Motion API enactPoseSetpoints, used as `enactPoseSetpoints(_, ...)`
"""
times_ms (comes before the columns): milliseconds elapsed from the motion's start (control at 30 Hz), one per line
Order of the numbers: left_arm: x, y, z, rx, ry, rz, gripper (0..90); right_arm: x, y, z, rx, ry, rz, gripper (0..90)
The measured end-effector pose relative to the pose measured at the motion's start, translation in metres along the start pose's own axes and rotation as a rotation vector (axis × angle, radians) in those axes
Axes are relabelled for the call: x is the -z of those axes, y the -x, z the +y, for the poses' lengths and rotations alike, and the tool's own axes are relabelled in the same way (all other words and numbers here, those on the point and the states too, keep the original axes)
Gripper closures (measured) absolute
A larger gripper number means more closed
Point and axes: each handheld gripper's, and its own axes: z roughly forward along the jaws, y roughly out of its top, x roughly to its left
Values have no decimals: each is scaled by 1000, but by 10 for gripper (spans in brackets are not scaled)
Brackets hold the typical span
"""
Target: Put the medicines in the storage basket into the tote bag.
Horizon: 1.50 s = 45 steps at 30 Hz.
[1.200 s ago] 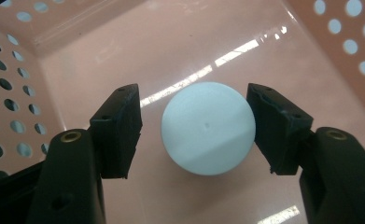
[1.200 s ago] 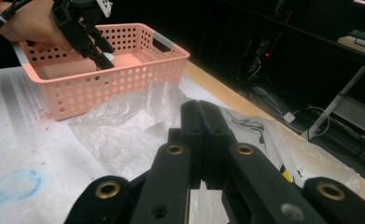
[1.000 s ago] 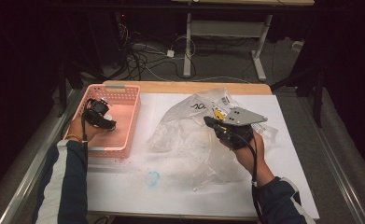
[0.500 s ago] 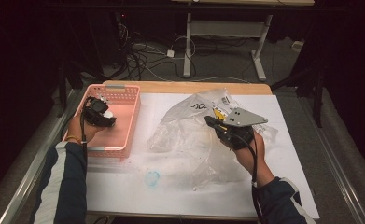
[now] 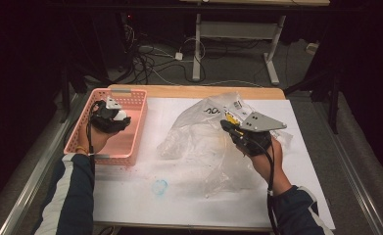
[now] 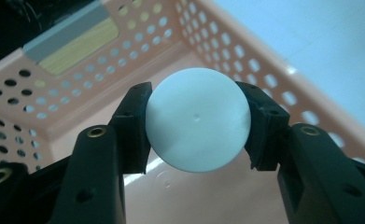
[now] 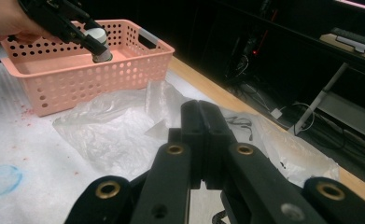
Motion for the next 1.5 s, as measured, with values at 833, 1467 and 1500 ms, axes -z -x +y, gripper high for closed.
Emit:
enactPoseSetpoints(833, 85, 108, 28, -188, 400, -211, 486, 7, -2, -3, -1, -1, -10, 900)
enactPoseSetpoints(1467, 16, 218, 39, -406, 338, -378, 486, 0, -7, -8, -10, -12, 22, 900)
enactPoseSetpoints(1500, 1, 223, 39, -404, 316, -388, 486, -1, -8, -8, -8, -15, 25, 900)
